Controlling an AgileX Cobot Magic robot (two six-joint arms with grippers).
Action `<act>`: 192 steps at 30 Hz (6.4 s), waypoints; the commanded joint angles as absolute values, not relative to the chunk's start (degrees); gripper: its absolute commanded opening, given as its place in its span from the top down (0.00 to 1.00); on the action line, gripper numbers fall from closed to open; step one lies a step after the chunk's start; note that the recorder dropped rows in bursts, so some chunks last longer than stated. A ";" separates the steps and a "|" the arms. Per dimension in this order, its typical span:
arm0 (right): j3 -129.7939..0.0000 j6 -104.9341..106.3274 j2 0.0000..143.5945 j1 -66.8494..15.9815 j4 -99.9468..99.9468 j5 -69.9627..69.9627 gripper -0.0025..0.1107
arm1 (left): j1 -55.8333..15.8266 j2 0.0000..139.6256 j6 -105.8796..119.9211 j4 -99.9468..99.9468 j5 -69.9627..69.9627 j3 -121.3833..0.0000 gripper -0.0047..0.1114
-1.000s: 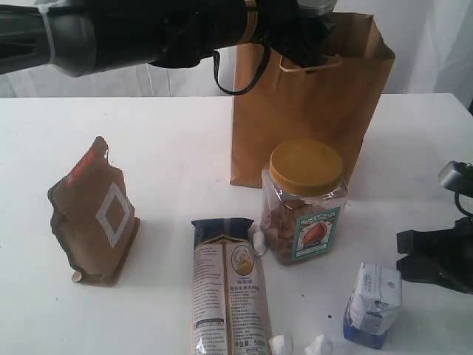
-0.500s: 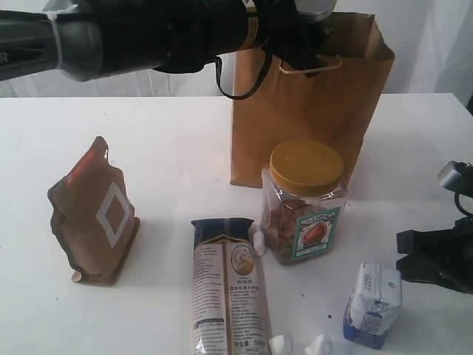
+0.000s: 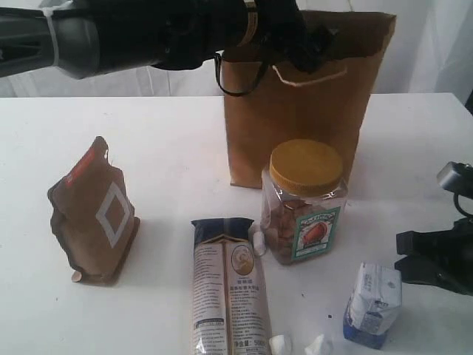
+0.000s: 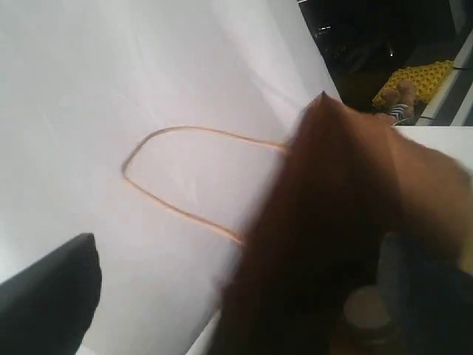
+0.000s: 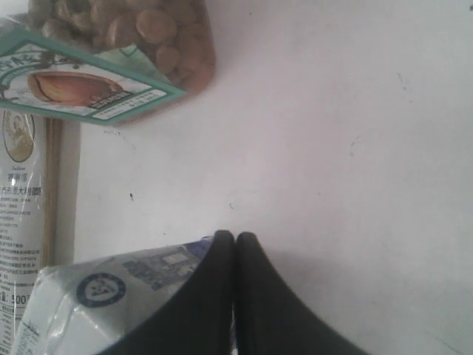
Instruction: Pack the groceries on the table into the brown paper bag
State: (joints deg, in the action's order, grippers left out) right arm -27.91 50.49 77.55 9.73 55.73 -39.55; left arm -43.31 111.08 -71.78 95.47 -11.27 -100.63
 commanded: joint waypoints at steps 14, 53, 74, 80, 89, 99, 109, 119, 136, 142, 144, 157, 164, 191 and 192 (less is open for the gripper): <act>-27.92 51.41 77.41 9.68 56.07 -39.77 0.98 | -43.60 110.26 -72.12 97.82 -11.61 -101.08 0.06; -30.91 66.54 62.51 9.68 55.81 -40.09 0.98 | -43.41 102.83 -94.23 99.95 -24.52 -101.08 0.96; -30.79 79.68 54.59 -0.84 64.52 -42.11 0.98 | -43.41 74.35 -91.00 99.95 17.58 -61.67 0.96; -30.79 79.68 54.59 -4.06 64.42 -34.73 0.98 | -43.41 63.33 -86.33 95.12 22.16 -48.55 0.96; -30.79 79.32 57.84 -5.76 65.87 -37.16 0.23 | -43.41 36.30 -61.42 65.17 26.30 -30.74 0.96; -30.79 84.10 67.98 -7.57 79.86 -34.28 0.05 | -43.41 29.96 -55.48 58.10 34.36 -26.79 0.96; -30.79 104.41 78.88 -12.16 94.68 -28.27 0.05 | -43.41 29.96 -55.48 58.50 34.25 -26.79 0.96; -33.94 113.91 85.61 -17.78 99.95 -19.64 0.05 | -43.41 29.96 -55.48 58.50 34.25 -26.79 0.96; -35.98 103.16 80.33 -17.78 99.95 -14.72 0.05 | -43.41 29.96 -55.48 57.23 35.21 -26.79 0.96; -35.60 103.16 73.72 -17.78 99.95 -7.70 0.05 | -43.41 29.96 -55.48 57.23 38.83 -26.79 0.96; -34.27 103.16 72.27 -17.78 99.95 -2.65 0.05 | -43.41 29.96 -55.48 57.23 39.49 -26.79 0.96; -28.24 101.88 55.73 -17.78 82.94 -18.51 0.05 | -43.41 29.96 -55.18 55.73 38.64 -26.79 0.96; -25.56 78.45 53.82 -17.78 40.35 -37.90 0.05 | -43.41 29.96 -55.08 55.73 38.64 -26.79 0.96; -27.99 57.80 53.82 -17.78 37.26 -34.31 0.05 | -43.41 29.96 -55.07 50.39 38.64 -26.79 0.96; -28.48 55.02 53.82 -17.78 37.26 -31.50 0.05 | -43.41 29.96 -55.07 50.14 38.64 -26.79 0.96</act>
